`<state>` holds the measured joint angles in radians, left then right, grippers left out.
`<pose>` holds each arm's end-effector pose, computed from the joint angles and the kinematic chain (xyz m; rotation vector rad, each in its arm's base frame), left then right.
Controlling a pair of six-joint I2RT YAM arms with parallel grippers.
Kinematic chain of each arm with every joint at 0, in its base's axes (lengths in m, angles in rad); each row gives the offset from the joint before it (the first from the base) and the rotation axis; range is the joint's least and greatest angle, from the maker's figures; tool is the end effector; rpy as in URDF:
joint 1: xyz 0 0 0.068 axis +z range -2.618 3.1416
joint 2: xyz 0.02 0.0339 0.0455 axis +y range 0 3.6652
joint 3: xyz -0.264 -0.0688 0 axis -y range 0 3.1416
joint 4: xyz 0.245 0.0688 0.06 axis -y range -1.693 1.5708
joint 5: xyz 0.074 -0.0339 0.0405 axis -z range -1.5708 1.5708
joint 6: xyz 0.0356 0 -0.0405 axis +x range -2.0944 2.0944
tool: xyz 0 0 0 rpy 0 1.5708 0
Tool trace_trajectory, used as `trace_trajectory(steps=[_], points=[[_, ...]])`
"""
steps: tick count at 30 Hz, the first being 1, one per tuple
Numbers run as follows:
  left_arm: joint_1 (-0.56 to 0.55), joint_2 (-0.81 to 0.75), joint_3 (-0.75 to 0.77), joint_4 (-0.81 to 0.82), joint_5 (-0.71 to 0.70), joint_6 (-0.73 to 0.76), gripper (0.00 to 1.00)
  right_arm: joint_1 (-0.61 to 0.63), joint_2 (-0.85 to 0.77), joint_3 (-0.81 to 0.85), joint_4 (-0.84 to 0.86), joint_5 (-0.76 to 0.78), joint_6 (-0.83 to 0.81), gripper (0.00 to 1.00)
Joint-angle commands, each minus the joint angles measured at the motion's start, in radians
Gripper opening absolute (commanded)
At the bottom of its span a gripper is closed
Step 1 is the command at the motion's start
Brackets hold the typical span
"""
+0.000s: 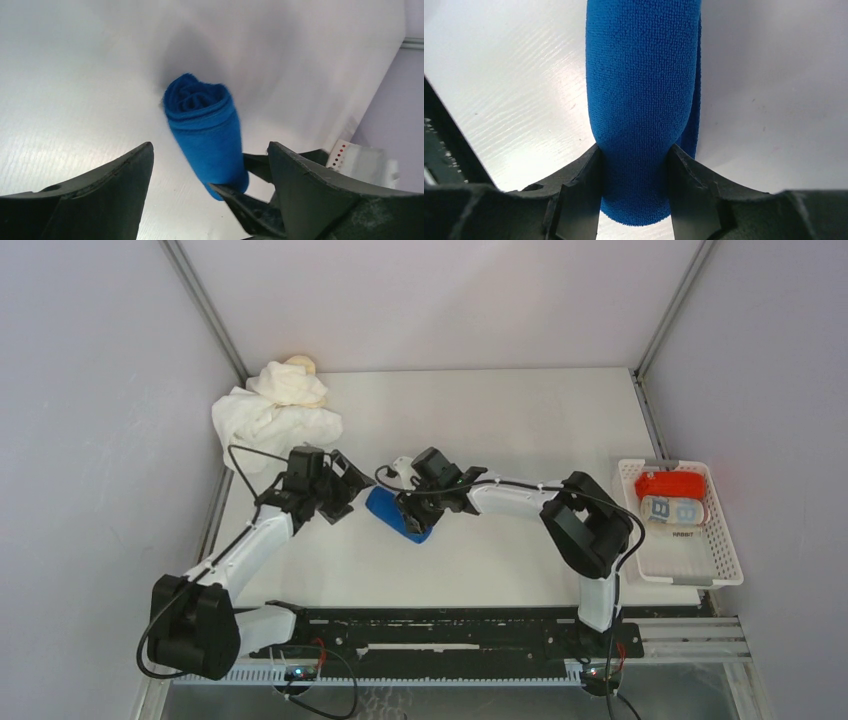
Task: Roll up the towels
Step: Roll the towel at the center of the board, then pick up the towel at the center of the board.
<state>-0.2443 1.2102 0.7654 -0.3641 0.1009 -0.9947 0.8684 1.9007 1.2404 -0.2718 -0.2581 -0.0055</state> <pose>0.2411 -0.0638 0.2301 -0.8663 2.3371 -0.6820 0.2518 0.3115 0.1733 -1.1958 2.2979 0.6630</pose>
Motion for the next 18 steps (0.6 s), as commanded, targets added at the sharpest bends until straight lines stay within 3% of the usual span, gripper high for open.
trace_trajectory(steps=[1,8,18], points=[[0.001,-0.032,-0.106,0.065,0.019,-0.073,0.89,-0.034,0.029,-0.012,-0.052,-0.163,0.089,0.45],[0.001,-0.101,-0.194,0.156,0.027,-0.127,0.93,-0.02,0.059,0.033,-0.085,-0.137,0.074,0.45],[-0.025,0.069,-0.203,0.381,0.136,-0.165,0.95,-0.028,0.117,0.045,-0.068,-0.225,0.108,0.46]])
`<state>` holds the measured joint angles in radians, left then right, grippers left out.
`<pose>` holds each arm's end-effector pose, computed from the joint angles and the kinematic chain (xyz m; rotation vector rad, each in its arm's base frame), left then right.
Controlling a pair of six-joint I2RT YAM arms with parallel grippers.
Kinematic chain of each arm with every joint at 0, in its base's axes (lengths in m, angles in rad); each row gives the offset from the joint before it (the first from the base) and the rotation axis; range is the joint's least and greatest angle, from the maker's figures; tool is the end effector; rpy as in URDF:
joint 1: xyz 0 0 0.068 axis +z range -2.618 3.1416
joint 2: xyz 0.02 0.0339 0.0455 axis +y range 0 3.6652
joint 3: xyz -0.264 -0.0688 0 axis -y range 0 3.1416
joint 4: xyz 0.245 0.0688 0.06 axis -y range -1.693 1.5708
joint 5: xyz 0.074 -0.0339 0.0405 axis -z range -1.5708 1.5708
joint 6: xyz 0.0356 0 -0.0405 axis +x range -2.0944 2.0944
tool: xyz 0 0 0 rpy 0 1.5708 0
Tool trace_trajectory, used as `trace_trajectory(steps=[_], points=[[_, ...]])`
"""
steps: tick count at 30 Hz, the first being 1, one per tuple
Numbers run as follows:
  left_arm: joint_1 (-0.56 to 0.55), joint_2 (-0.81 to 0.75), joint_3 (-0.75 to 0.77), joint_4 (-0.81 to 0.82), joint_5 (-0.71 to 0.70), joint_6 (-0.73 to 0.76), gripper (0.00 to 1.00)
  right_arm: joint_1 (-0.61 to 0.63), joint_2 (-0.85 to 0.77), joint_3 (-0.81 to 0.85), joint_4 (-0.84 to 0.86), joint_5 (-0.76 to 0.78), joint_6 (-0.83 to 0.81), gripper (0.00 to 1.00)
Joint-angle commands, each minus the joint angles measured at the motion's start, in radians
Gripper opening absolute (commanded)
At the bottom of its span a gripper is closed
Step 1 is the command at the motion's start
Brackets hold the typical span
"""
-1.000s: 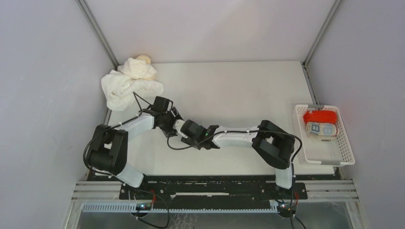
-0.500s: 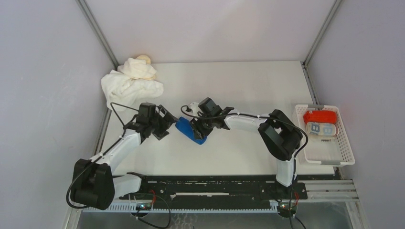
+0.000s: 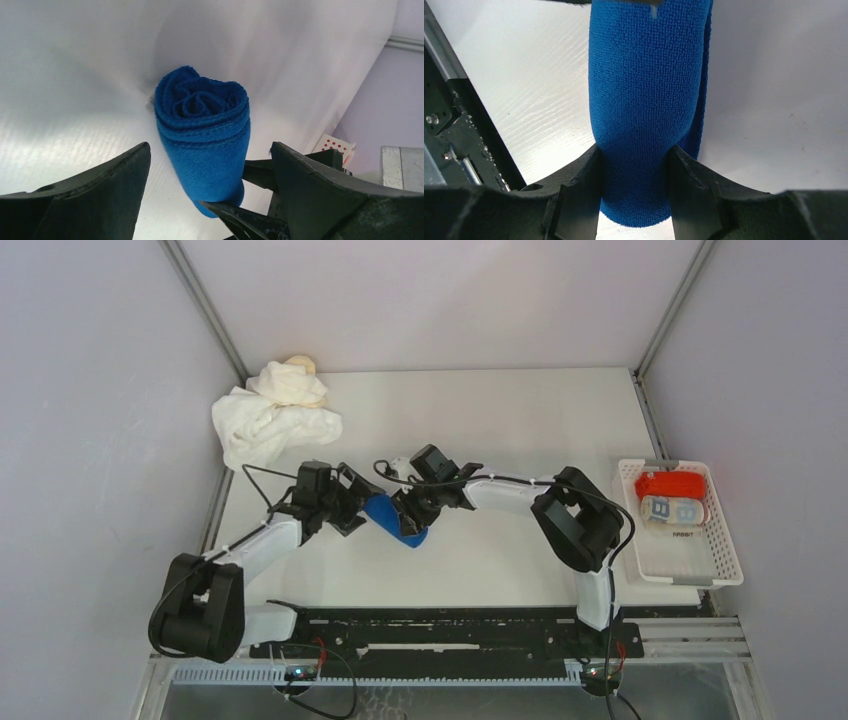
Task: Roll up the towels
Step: Pick up the towel at the center of the board.
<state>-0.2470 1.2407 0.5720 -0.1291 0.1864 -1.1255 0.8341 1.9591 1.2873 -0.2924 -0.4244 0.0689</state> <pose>0.2311 -0.0651 0.1804 -0.9886 2.3304 -0.8352 0.2644 0.3133 0.1649 -1.1523 2.3858 0.8734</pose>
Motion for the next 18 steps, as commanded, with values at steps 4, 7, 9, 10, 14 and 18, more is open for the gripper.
trace_trajectory(steps=[4,7,9,10,14,18], points=[[-0.042,0.091,0.012,0.148,0.043,-0.029,0.93,-0.009,0.068,-0.001,-0.042,-0.084,0.057,0.46],[-0.042,0.127,0.006,0.146,0.039,-0.038,0.88,-0.024,0.072,-0.002,-0.041,-0.104,0.075,0.46],[-0.042,0.142,-0.001,0.148,0.03,-0.043,0.85,-0.033,0.076,-0.002,-0.04,-0.112,0.088,0.46],[-0.042,0.148,-0.004,0.147,0.025,-0.042,0.84,-0.038,0.077,-0.002,-0.04,-0.116,0.094,0.46],[-0.041,0.161,0.001,0.106,0.003,-0.022,0.83,-0.056,0.089,-0.001,-0.039,-0.131,0.121,0.47],[-0.042,0.147,-0.003,0.083,-0.016,-0.009,0.84,-0.062,0.101,0.003,-0.04,-0.142,0.134,0.47]])
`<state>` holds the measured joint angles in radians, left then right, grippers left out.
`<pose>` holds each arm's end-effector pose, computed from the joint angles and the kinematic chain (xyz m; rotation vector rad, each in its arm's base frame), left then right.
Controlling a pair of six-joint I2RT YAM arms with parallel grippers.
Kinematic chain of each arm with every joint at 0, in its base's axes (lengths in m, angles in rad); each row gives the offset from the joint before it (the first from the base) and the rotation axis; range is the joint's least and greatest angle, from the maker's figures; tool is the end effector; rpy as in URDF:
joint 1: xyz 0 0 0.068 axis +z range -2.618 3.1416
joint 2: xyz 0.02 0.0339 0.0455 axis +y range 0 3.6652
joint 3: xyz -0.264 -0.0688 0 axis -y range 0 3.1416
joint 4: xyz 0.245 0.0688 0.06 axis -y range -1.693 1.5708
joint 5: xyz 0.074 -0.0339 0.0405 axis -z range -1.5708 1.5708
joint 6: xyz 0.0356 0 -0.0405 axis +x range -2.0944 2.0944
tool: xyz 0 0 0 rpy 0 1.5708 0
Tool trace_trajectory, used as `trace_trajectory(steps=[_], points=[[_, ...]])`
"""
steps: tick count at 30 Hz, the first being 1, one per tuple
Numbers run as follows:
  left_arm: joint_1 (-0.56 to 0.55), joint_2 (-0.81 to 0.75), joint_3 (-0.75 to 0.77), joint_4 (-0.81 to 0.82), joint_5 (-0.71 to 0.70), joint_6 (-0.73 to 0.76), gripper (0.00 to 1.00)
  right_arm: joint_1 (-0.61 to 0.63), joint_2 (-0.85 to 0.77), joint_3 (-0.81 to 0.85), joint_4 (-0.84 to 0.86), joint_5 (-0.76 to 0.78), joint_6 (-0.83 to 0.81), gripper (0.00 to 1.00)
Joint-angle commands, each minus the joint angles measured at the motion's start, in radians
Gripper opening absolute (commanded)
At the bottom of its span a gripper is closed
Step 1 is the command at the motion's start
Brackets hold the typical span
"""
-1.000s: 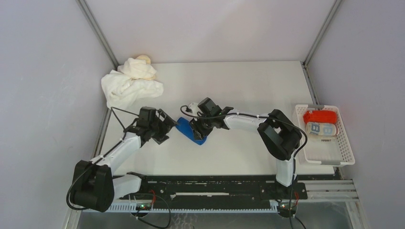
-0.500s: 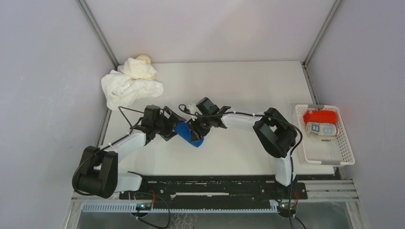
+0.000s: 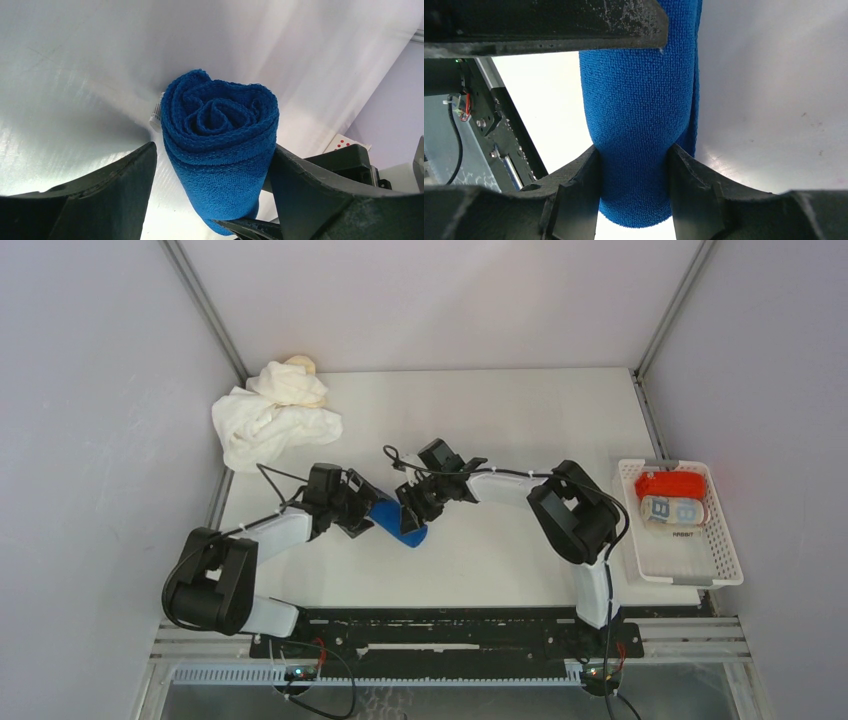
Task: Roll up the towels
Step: Pick up the towel at the center of the board.
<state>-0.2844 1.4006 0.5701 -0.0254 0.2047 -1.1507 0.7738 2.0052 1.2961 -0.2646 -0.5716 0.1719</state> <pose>0.2439 -0.0788 0.1511 -1.0031 2.4072 -0.8416 0.2831 0.3035 0.1530 -1.0208 2.4753 1.0713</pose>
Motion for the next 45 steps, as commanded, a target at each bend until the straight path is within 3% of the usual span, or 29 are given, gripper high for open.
trace_trajectory(steps=[1,7,13,16,21,28,45], points=[[-0.004,-0.013,-0.002,-0.025,-0.037,0.016,0.84,-0.002,0.058,-0.005,-0.067,0.002,0.033,0.47],[-0.007,0.059,0.045,-0.039,-0.042,0.028,0.78,-0.002,0.069,0.0,-0.068,0.005,0.053,0.48],[-0.022,0.152,0.124,-0.117,-0.04,0.069,0.53,0.038,-0.012,0.001,-0.098,0.18,0.004,0.54],[-0.021,0.171,0.147,-0.174,-0.045,0.095,0.45,0.081,-0.077,0.0,-0.11,0.32,-0.041,0.6],[-0.022,0.174,0.154,-0.213,-0.041,0.113,0.42,0.198,-0.164,-0.002,-0.107,0.64,-0.142,0.74],[-0.024,0.2,0.196,-0.274,-0.027,0.147,0.43,0.356,-0.166,-0.001,-0.049,0.943,-0.283,0.81],[-0.027,0.227,0.205,-0.275,0.022,0.153,0.43,0.421,0.043,0.08,-0.027,1.093,-0.353,0.84]])
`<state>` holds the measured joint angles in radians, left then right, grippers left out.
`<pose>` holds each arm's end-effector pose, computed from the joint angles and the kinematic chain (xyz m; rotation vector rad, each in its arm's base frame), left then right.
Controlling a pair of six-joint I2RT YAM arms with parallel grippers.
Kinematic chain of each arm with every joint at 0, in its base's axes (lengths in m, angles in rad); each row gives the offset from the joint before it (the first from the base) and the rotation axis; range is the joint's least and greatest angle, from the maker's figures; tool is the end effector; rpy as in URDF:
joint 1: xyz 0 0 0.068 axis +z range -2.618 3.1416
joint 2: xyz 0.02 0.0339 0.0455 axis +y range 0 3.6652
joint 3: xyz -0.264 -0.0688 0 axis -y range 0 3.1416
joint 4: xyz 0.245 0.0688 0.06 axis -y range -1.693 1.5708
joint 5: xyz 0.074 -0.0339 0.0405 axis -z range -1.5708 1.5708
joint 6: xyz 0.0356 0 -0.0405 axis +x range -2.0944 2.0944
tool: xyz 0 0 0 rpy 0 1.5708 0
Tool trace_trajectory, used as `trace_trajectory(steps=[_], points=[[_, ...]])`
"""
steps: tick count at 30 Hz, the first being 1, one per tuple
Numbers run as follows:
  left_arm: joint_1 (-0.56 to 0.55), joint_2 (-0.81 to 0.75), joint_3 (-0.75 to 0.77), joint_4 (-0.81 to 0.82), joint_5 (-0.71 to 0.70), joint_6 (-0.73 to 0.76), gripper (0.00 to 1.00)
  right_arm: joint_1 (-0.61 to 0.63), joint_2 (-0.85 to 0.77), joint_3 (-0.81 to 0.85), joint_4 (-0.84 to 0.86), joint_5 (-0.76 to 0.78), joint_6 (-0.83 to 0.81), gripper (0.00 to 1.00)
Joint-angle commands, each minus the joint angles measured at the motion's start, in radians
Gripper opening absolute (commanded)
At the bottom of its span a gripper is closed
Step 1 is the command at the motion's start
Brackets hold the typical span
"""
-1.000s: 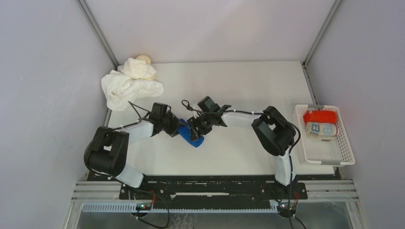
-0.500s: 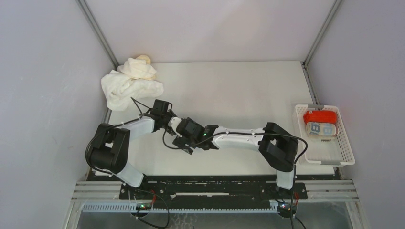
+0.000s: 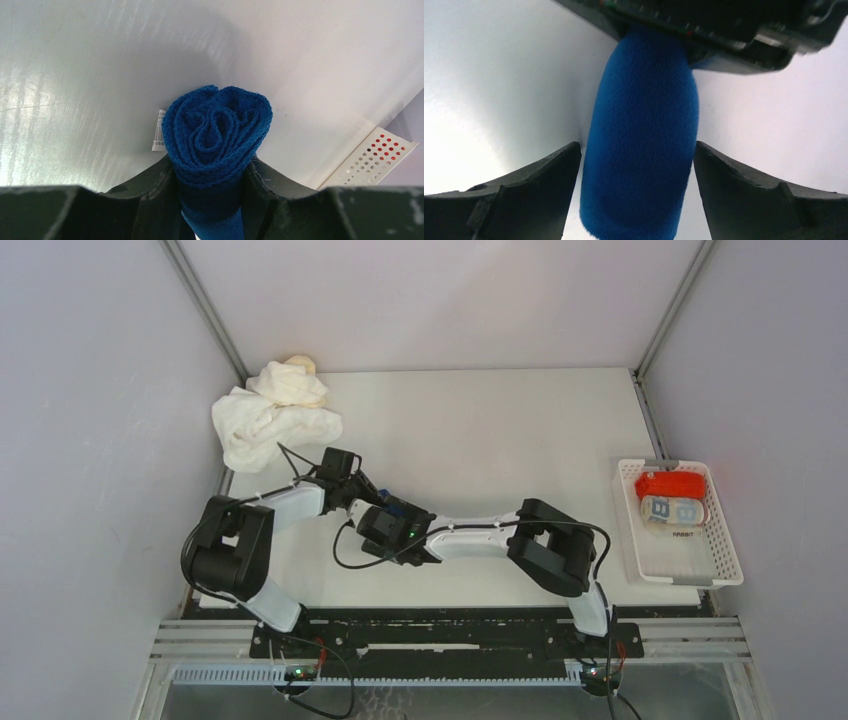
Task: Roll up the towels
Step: Pick up the towel at the center of the board.
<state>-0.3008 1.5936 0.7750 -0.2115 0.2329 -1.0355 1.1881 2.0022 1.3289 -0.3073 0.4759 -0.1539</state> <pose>0.2775 -0.0947 0.1464 -0.9101 2.6147 -0.7292 0.1713 0.3818 0.1597 -1.3538 1.9899 -0.1454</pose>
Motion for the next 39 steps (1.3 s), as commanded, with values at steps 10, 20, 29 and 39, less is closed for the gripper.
trace_trajectory(steps=[10,20,29,39], points=[[-0.017,0.028,-0.006,-0.087,-0.003,0.026,0.44,-0.001,0.138,0.12,-0.063,0.082,-0.012,0.78],[-0.019,0.025,-0.005,-0.075,0.003,0.019,0.45,-0.051,0.161,0.113,-0.145,0.059,0.045,0.56],[0.014,-0.016,0.138,-0.184,-0.027,0.071,0.7,-0.086,0.056,0.009,-0.212,-0.105,0.108,0.37],[0.263,-0.188,0.452,-0.521,-0.169,0.338,0.84,-0.184,-0.177,-0.063,-0.284,-0.206,0.21,0.25]])
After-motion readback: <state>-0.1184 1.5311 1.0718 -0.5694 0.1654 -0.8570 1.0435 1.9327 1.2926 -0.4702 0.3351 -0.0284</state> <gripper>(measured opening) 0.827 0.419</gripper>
